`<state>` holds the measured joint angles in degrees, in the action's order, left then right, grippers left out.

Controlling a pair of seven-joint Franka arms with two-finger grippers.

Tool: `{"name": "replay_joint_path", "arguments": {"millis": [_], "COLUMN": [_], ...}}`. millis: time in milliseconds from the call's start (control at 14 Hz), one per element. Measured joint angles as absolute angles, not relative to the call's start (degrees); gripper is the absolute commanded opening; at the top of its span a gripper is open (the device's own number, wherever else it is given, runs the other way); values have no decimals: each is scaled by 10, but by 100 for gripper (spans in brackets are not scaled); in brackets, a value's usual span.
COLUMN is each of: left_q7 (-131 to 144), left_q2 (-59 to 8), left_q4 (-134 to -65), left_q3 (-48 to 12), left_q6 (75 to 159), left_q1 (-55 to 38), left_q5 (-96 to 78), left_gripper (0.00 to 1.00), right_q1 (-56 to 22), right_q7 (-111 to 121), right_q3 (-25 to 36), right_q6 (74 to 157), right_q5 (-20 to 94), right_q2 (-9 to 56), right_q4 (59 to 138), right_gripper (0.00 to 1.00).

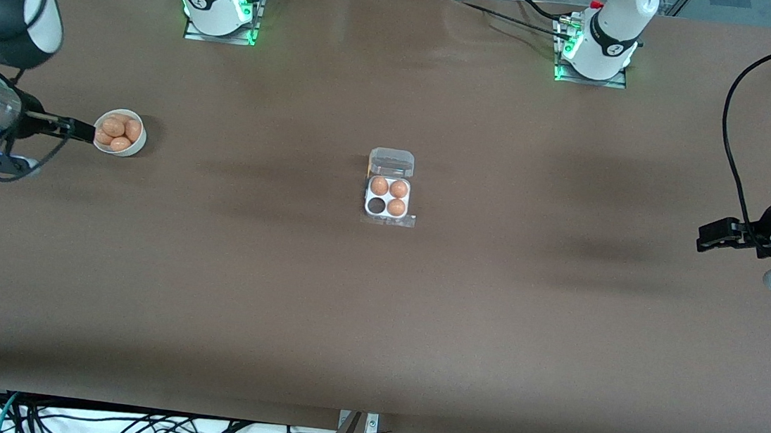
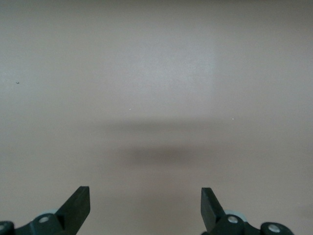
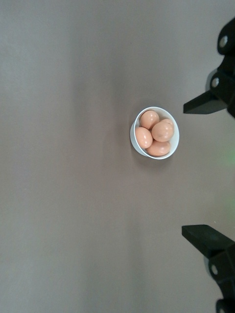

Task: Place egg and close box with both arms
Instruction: 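Reach the right gripper down over the white egg bowl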

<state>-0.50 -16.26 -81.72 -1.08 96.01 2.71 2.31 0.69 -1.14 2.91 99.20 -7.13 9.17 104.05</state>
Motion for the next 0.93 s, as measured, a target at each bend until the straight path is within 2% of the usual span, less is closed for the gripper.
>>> {"name": "replay_joint_path", "arguments": {"millis": [500,714,929], "left_q7": [-5,-5,-5], "left_q2": [-163,-163,-163], "left_q4": [-817,-817,-817], "left_q3": [-11,-11,-11], "left_q6": [960,960,960], "left_q1": [26,26,26], "left_q5": [23,23,23], "left_gripper": [100,100,100], "right_q1": [8,9,9], "right_q7": [-9,4,5], "right_q3": [79,101,109], "right_q6": [1198,1248,1275], "right_q5": [-81,-83,-83], "right_q2": [21,20,47], "right_q4": [1267,1313,1322], "right_gripper": [100,100,100]}}
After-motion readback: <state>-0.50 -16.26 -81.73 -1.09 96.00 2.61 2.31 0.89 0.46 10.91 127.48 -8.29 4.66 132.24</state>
